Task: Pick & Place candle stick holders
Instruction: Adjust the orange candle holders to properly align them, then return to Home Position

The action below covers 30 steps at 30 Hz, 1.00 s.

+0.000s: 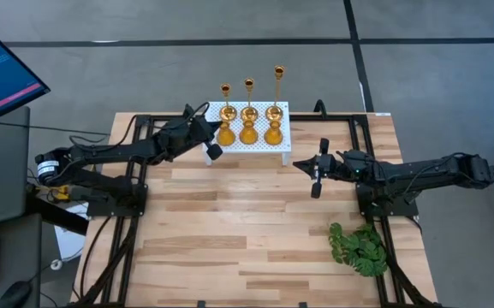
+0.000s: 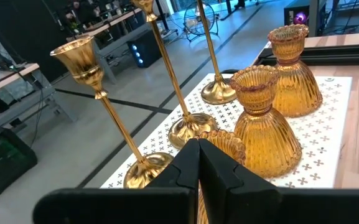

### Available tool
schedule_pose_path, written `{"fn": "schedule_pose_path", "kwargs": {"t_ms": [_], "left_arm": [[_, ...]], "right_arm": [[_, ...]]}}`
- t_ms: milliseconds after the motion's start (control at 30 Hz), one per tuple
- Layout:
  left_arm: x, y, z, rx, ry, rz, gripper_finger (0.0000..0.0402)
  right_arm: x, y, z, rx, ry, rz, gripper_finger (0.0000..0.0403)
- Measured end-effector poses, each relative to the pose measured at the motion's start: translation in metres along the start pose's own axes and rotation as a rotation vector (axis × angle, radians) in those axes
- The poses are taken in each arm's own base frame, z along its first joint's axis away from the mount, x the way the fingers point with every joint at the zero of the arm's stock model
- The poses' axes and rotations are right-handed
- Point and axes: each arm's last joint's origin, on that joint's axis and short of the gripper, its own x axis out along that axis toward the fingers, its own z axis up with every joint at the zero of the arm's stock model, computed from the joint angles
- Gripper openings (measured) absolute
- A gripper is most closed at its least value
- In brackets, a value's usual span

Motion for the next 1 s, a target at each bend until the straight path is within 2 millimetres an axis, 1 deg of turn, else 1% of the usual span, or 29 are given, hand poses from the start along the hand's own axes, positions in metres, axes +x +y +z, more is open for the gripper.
{"fn": "schedule_pose_path", "kwargs": {"t_ms": [200,500,600,733,867,1000], "left_arm": [[0.0,0.001,0.0,0.001,0.01,0.028,0.0005],[0.0,0.001,0.0,0.0,0.006,0.02,0.0005],[0.001,0.0,0.003,0.01,-0.035,-0.003,0.0005],[-0.001,0.003,0.013,0.032,-0.136,0.01,0.0005],[-0.006,0.007,0.019,0.066,-0.169,0.049,0.0005],[-0.008,0.007,0.02,0.068,-0.178,0.04,0.0005]], "right_arm": [[0.0,0.0,0.0,0.0,0.0,0.0,0.0],[0.0,0.0,0.0,0.0,0.0,0.0,0.0],[0.0,0.0,0.0,0.0,0.001,0.0,0.0],[0.0,0.0,0.0,0.0,0.0,0.0,0.0],[0.0,0.0,0.0,0.0,0.0,0.0,0.0],[0.0,0.0,0.0,0.0,0.0,0.0,0.0]]}}
